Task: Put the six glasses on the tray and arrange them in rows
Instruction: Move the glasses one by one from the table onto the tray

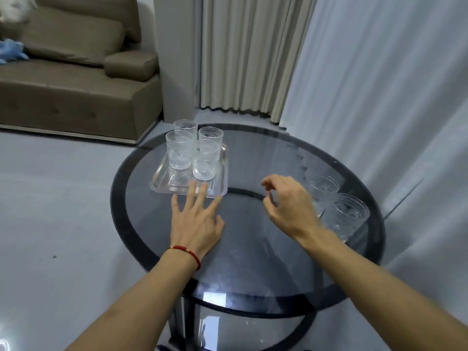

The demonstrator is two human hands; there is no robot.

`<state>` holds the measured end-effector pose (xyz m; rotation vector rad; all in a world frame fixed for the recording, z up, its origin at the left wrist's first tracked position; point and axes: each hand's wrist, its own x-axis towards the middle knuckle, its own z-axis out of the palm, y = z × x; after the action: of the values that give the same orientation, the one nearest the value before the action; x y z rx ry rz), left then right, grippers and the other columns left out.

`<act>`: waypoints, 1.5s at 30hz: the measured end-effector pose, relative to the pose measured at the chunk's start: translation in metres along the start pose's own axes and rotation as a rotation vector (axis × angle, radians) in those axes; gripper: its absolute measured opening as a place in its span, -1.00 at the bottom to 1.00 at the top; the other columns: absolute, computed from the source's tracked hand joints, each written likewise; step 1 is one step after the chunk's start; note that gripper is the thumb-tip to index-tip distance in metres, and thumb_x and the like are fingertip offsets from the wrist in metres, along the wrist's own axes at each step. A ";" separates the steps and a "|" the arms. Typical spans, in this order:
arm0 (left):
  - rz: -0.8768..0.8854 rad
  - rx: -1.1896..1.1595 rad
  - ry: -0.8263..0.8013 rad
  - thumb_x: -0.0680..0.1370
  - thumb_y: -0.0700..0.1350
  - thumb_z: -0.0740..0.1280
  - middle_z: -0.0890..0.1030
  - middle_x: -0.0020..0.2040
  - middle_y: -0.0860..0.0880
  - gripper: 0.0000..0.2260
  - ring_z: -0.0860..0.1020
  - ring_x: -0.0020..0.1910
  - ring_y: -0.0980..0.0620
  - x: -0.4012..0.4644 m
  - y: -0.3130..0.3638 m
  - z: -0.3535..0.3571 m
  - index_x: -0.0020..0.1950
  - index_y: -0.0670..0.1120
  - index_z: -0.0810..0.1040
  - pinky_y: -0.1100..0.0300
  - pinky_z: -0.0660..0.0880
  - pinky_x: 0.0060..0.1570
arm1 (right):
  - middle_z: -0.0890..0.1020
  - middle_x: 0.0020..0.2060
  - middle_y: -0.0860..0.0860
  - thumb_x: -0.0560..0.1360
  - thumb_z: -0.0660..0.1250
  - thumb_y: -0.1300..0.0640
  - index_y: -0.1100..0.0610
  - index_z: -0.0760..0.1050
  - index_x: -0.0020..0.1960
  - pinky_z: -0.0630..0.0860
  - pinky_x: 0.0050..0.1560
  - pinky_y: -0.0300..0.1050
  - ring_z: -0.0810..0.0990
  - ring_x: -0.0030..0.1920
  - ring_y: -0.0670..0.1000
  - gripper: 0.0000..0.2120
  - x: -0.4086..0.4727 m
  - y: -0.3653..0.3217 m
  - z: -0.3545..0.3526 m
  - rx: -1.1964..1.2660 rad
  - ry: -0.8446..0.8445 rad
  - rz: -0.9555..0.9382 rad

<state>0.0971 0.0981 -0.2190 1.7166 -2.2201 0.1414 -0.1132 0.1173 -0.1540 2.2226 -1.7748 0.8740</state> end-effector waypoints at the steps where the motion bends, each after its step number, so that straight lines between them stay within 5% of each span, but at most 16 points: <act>1: 0.011 -0.022 -0.010 0.55 0.07 0.16 0.12 0.64 -0.09 -0.48 -0.07 0.63 -0.12 -0.002 0.009 -0.004 0.54 0.14 0.29 -0.31 0.02 0.49 | 0.67 -0.07 0.04 0.42 0.39 0.28 0.16 0.58 0.08 0.55 0.05 0.07 0.60 -0.01 0.13 -0.76 -0.010 0.007 -0.008 -0.034 0.041 0.003; 4: 0.067 -0.068 -0.049 0.53 0.06 0.20 0.12 0.63 -0.07 -0.46 -0.07 0.63 -0.10 -0.009 0.036 -0.013 0.53 0.13 0.29 -0.29 0.04 0.50 | 0.61 0.10 0.09 0.41 0.40 0.19 0.15 0.58 0.16 0.37 0.34 0.14 0.51 0.21 0.16 -0.68 -0.034 0.033 -0.026 -0.215 0.148 0.087; 7: 0.080 -0.171 -0.072 0.53 0.03 0.23 0.17 0.61 -0.06 -0.47 -0.06 0.62 -0.09 -0.013 0.055 -0.023 0.52 0.11 0.30 -0.26 0.11 0.49 | 0.41 0.34 0.23 0.44 0.42 -0.06 0.17 0.37 0.40 0.23 0.45 0.24 0.33 0.38 0.26 -0.39 -0.044 0.055 -0.037 -0.290 0.174 0.390; 10: 0.130 -0.249 -0.035 0.54 0.00 0.26 0.31 0.55 -0.05 -0.53 0.04 0.60 -0.07 -0.017 0.068 -0.027 0.47 0.09 0.41 -0.16 0.18 0.48 | 0.28 0.44 0.30 0.42 0.45 -0.20 0.17 0.10 0.54 0.38 0.35 0.25 0.29 0.40 0.33 -0.10 -0.053 0.066 -0.040 -0.167 0.090 0.664; 12: 0.177 -0.305 -0.026 0.53 -0.02 0.28 0.38 0.50 -0.03 -0.55 0.11 0.58 -0.05 -0.019 0.075 -0.026 0.45 0.08 0.45 -0.08 0.24 0.45 | 0.28 0.44 0.28 0.43 0.47 -0.13 0.15 0.05 0.56 0.46 0.19 0.22 0.33 0.36 0.32 -0.09 -0.058 0.071 -0.039 -0.102 0.072 0.722; 15: 0.218 -0.411 -0.058 0.52 -0.04 0.31 0.43 0.45 0.02 -0.53 0.21 0.53 -0.01 -0.022 0.083 -0.026 0.46 0.07 0.44 -0.01 0.32 0.37 | 0.34 0.38 0.24 0.40 0.49 -0.02 0.11 0.10 0.53 0.48 0.10 0.15 0.41 0.30 0.31 -0.14 -0.059 0.076 -0.041 -0.009 0.112 0.749; 19: 0.233 -0.542 -0.175 0.51 -0.04 0.36 0.37 0.51 -0.01 -0.40 0.26 0.50 0.00 -0.023 0.089 -0.026 0.55 -0.02 0.31 0.04 0.30 0.44 | 0.45 0.28 0.14 0.27 0.48 -0.25 0.03 0.15 0.46 0.50 -0.01 0.09 0.51 0.19 0.22 -0.08 -0.059 0.065 -0.050 -0.023 0.171 0.614; 23: 0.175 -0.801 -0.276 0.43 0.03 0.47 0.30 0.56 0.00 -0.17 0.28 0.52 0.04 -0.018 0.091 -0.034 0.61 0.00 0.14 0.10 0.27 0.48 | 0.47 0.17 0.00 0.28 0.52 -0.21 -0.06 0.18 0.44 0.53 -0.08 -0.08 0.54 0.06 0.00 -0.14 -0.052 0.036 -0.048 0.204 0.152 0.280; 26: 0.151 -0.911 -0.184 0.33 0.00 0.52 0.52 0.38 0.07 -0.20 0.50 0.34 0.08 -0.013 0.086 -0.040 0.51 0.09 0.25 0.08 0.47 0.31 | 0.50 0.12 -0.08 0.28 0.54 -0.21 -0.08 0.20 0.44 0.51 0.02 -0.24 0.53 0.08 -0.15 -0.15 -0.043 0.003 -0.034 0.396 0.070 0.219; 30: -0.052 -0.918 -0.034 0.21 -0.02 0.56 0.67 0.08 0.12 -0.35 0.64 0.07 0.09 -0.002 0.056 -0.046 0.26 0.11 0.42 0.10 0.59 0.08 | 0.49 0.26 -0.07 0.36 0.56 -0.11 -0.05 0.21 0.48 0.52 0.24 -0.10 0.53 0.23 -0.12 -0.17 -0.023 -0.027 -0.014 0.568 -0.032 0.194; 35: -0.345 -0.977 0.229 0.21 0.02 0.63 0.54 0.07 0.13 -0.29 0.54 0.06 0.10 0.019 0.004 -0.044 0.27 0.00 0.40 0.48 0.42 -0.05 | 0.47 0.31 -0.06 0.54 0.40 -0.05 -0.01 0.32 0.44 0.53 0.24 0.02 0.52 0.23 -0.09 -0.47 -0.009 -0.034 0.005 0.617 -0.086 0.191; 39: -0.526 -0.897 0.363 0.20 0.02 0.65 0.49 0.22 -0.09 -0.22 0.50 0.22 -0.09 0.040 -0.033 -0.039 0.34 -0.07 0.41 0.02 0.48 0.29 | 0.52 0.16 0.00 0.61 0.30 0.04 0.07 0.46 0.27 0.51 0.22 0.11 0.54 0.14 -0.04 -0.74 -0.017 -0.016 0.017 0.552 -0.080 0.208; 45: -0.657 -0.897 0.403 0.23 -0.06 0.66 0.54 0.29 -0.11 -0.25 0.49 0.29 -0.12 0.069 -0.063 -0.023 0.33 -0.09 0.41 -0.06 0.46 0.33 | 0.56 0.05 -0.02 0.61 0.28 0.06 0.04 0.50 0.16 0.51 0.19 0.04 0.56 0.03 -0.06 -0.86 -0.027 0.001 0.027 0.486 -0.104 0.243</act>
<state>0.1469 0.0231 -0.1835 1.5642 -1.0633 -0.5311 -0.1088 0.1267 -0.1905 2.3919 -2.0955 1.3935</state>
